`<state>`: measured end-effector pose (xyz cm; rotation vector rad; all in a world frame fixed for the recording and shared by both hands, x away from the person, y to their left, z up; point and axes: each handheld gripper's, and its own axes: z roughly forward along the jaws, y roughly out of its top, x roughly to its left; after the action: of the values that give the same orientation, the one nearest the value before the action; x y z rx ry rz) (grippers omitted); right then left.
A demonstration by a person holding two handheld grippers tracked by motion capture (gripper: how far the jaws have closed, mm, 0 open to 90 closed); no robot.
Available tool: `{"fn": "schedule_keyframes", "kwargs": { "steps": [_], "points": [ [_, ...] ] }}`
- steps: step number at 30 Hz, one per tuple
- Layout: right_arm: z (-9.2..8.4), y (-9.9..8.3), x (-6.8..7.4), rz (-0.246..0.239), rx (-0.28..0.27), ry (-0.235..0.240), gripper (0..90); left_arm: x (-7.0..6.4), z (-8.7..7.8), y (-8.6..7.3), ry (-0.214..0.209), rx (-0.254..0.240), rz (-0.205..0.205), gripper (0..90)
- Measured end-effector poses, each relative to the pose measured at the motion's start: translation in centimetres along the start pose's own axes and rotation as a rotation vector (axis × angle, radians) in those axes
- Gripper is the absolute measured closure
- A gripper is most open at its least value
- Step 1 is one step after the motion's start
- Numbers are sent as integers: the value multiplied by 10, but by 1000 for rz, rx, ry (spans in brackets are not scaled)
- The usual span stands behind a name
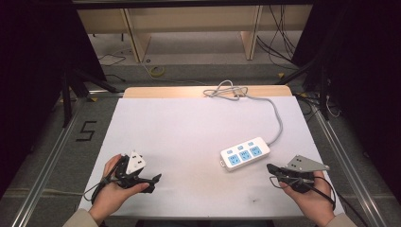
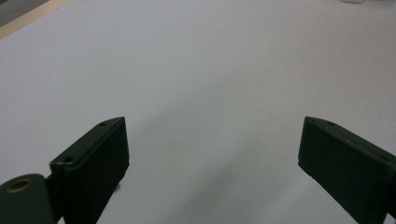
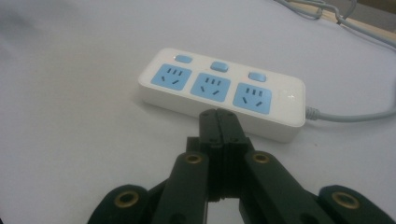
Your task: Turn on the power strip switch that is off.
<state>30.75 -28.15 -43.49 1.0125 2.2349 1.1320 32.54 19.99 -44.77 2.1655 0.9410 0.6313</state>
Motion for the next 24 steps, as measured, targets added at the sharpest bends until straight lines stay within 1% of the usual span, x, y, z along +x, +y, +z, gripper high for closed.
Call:
{"fn": "schedule_keyframes", "kwargs": {
  "steps": [4, 12, 17, 20, 24],
  "points": [
    [0, 1, 0, 3, 4, -3, 900, 0, 1, 0, 6, -6, 1, 87],
    [6, 7, -3, 20, 17, 13, 900, 0, 1, 1, 4, -7, -3, 93],
    [11, 11, -3, 15, 19, 18, 900, 0, 1, 1, 2, -7, -3, 97],
    [12, 12, -4, 21, 24, 24, 900, 0, 1, 1, 2, -8, -4, 99],
    [14, 13, -5, 26, 24, 20, 900, 0, 1, 2, 2, -9, -6, 100]
  ]
}}
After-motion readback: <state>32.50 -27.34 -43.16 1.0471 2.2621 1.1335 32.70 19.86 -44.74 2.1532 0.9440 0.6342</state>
